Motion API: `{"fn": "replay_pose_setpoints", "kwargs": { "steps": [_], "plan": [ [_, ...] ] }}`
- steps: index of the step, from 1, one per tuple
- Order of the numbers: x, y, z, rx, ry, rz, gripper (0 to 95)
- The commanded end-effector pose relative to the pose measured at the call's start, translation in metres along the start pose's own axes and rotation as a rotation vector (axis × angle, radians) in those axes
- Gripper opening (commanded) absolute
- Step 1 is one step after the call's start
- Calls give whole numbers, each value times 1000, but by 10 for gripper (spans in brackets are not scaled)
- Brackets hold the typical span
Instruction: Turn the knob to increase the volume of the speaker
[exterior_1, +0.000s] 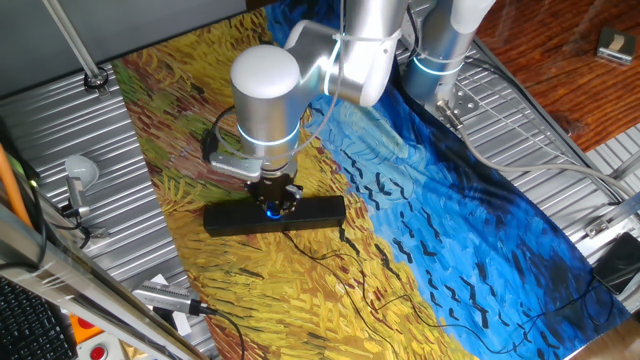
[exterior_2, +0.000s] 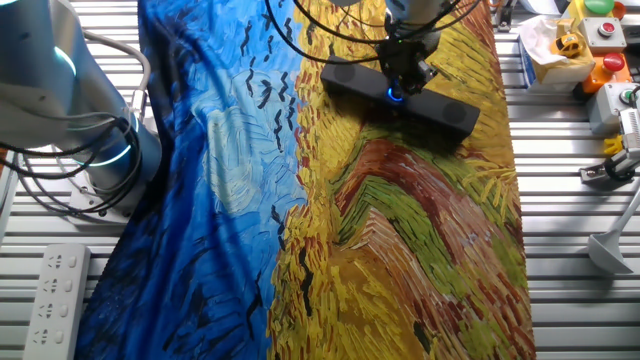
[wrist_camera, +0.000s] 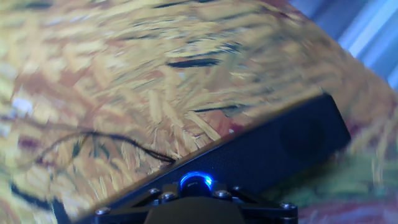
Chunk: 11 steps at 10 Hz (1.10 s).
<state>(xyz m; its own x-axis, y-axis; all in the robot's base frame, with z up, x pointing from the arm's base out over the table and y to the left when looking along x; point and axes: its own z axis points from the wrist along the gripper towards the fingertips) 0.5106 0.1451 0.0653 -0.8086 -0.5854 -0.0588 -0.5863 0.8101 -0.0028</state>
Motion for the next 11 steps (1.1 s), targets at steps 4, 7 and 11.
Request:
{"fn": "replay_pose_setpoints", "kwargs": {
  "steps": [4,7,11],
  "plan": [
    [0,-1,2,-27,26,439,190],
    [0,-1,2,-46,19,501,190],
    [0,-1,2,-34,20,441,380]
  ]
}}
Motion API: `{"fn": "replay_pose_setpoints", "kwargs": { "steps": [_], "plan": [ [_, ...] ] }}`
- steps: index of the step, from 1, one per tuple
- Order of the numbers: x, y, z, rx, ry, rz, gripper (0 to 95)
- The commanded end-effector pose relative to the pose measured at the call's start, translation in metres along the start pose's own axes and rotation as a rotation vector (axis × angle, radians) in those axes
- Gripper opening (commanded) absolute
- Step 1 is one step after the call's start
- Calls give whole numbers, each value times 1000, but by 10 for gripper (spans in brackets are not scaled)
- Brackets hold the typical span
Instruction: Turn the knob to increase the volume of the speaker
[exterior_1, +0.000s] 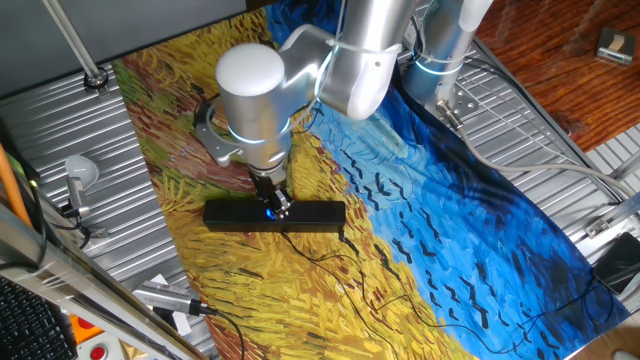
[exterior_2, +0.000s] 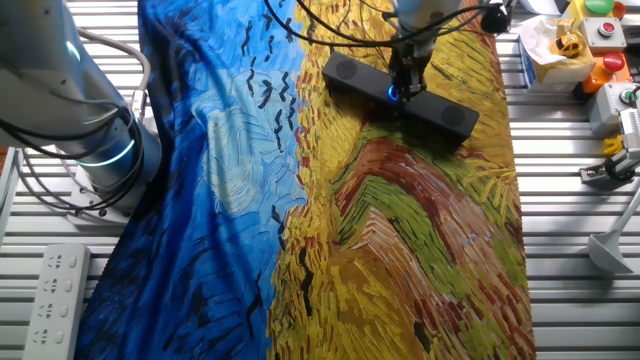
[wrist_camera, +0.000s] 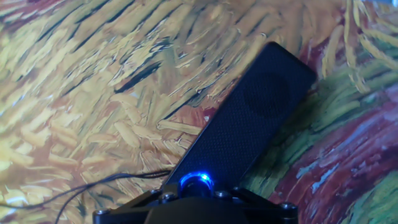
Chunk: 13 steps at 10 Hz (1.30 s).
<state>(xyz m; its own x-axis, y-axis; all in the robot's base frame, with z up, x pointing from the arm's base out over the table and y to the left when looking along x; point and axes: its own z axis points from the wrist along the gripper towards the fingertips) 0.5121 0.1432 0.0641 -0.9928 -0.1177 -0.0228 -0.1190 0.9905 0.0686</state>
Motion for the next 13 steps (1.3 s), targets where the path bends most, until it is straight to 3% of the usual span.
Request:
{"fn": "replay_pose_setpoints", "kwargs": {
  "steps": [1,2,3,4,5,6,7,8,11,13],
  "plan": [
    [0,1,-1,40,-3,-121,570],
    [0,1,-1,46,-6,-183,570],
    [0,2,-1,48,-6,-231,760],
    [0,2,-1,51,-5,-315,760],
    [0,2,-1,56,-21,-414,570],
    [1,2,-2,59,-22,-525,570],
    [1,2,-3,60,-18,-574,570],
    [1,3,-4,61,-12,-757,570],
    [2,3,-4,53,-13,-1062,570],
    [2,3,-4,40,-22,-1191,570]
  ]
}}
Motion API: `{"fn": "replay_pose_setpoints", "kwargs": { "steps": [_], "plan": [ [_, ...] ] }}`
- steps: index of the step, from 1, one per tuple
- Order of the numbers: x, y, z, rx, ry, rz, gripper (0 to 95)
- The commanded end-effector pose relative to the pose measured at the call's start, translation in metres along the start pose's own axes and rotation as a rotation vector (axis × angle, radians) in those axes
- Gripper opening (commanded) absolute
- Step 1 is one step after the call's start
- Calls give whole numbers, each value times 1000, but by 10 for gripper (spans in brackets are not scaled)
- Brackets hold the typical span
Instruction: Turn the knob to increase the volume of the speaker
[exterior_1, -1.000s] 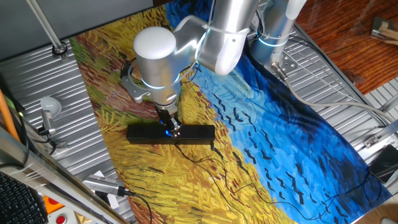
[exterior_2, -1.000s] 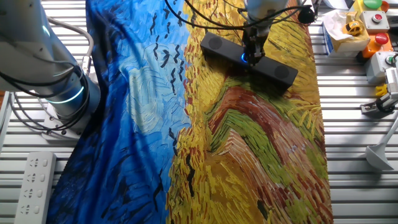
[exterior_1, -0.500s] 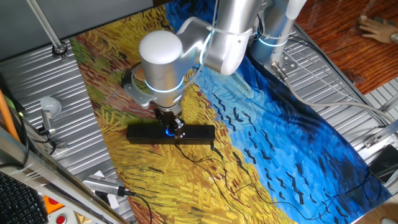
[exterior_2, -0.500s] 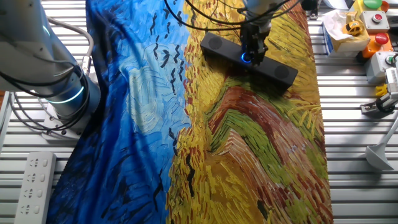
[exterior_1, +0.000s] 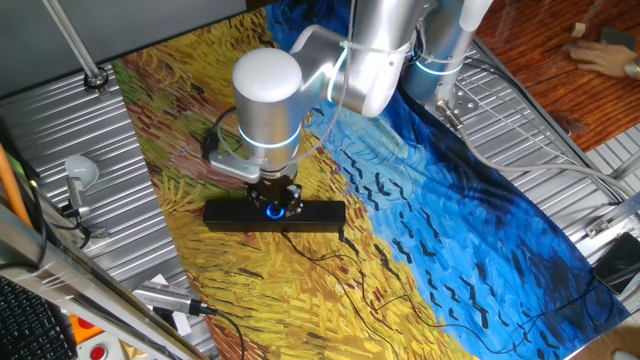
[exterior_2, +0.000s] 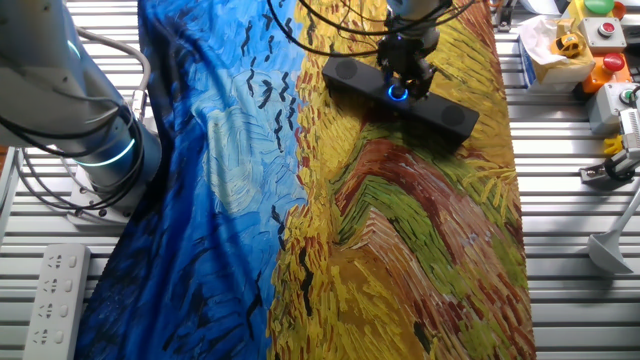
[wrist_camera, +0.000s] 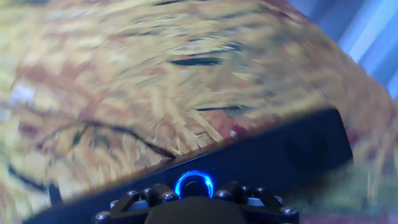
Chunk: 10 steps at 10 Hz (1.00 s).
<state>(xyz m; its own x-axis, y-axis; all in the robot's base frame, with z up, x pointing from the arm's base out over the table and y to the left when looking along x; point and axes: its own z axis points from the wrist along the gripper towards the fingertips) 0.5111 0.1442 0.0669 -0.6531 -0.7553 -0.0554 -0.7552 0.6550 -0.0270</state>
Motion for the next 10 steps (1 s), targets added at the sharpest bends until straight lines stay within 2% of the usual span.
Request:
{"fn": "replay_pose_setpoints", "kwargs": {
  "steps": [1,5,6,8,9,10],
  "plan": [
    [0,2,-2,-18,-31,-547,570],
    [0,2,-1,-18,-41,-682,570],
    [0,2,-1,-17,-42,-695,380],
    [0,2,-1,-14,-37,-673,380],
    [0,2,0,-11,-32,-665,190],
    [0,2,1,-7,-33,-655,190]
  ]
}}
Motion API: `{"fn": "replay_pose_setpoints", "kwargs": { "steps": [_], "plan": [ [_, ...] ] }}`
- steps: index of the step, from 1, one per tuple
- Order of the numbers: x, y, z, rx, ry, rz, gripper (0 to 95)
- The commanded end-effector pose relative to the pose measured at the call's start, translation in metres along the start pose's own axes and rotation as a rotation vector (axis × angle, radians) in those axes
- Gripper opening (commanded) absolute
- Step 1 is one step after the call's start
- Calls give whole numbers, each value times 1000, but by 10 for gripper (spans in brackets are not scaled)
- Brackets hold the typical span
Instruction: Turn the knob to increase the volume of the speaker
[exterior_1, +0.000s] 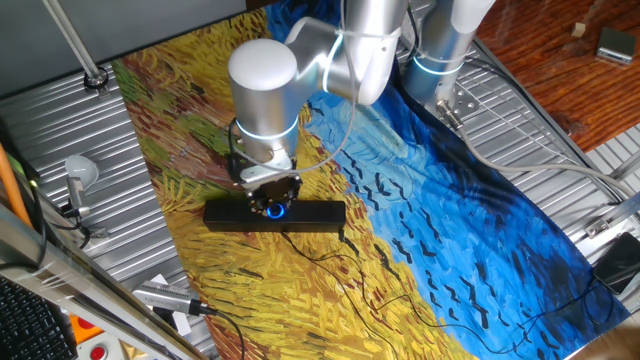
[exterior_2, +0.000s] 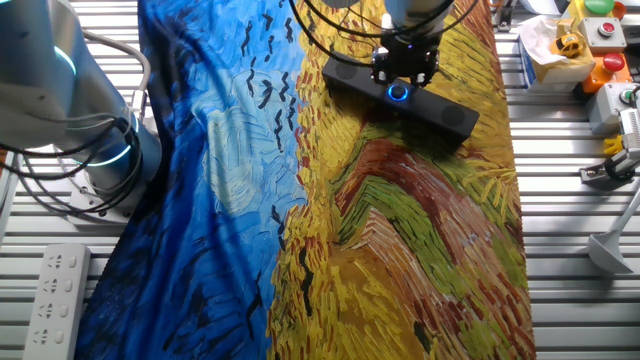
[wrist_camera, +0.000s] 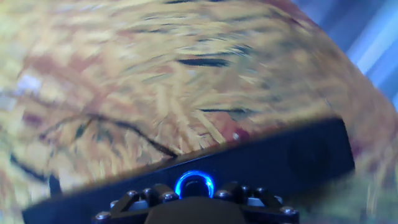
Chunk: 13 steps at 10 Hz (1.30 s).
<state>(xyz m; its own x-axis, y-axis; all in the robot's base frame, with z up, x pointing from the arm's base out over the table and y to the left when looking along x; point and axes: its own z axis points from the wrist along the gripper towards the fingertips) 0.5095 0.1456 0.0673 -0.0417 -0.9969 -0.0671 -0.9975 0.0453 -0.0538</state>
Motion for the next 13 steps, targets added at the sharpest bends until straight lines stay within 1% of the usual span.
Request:
{"fn": "replay_pose_setpoints", "kwargs": {
  "steps": [1,2,3,4,6,7,8,9,10,11,12,13],
  "plan": [
    [0,0,3,7,7,24,190],
    [0,0,5,6,-7,55,190],
    [0,0,5,6,-9,110,0],
    [1,-1,5,7,-10,164,0],
    [2,-4,4,6,-9,339,0],
    [2,-4,3,3,-4,486,0],
    [2,-4,5,6,5,587,0],
    [2,-4,5,6,6,753,0],
    [2,-4,5,4,4,850,0],
    [2,-4,5,-1,12,937,0],
    [2,-4,5,0,16,987,0],
    [2,-4,4,19,42,1110,0]
  ]
}}
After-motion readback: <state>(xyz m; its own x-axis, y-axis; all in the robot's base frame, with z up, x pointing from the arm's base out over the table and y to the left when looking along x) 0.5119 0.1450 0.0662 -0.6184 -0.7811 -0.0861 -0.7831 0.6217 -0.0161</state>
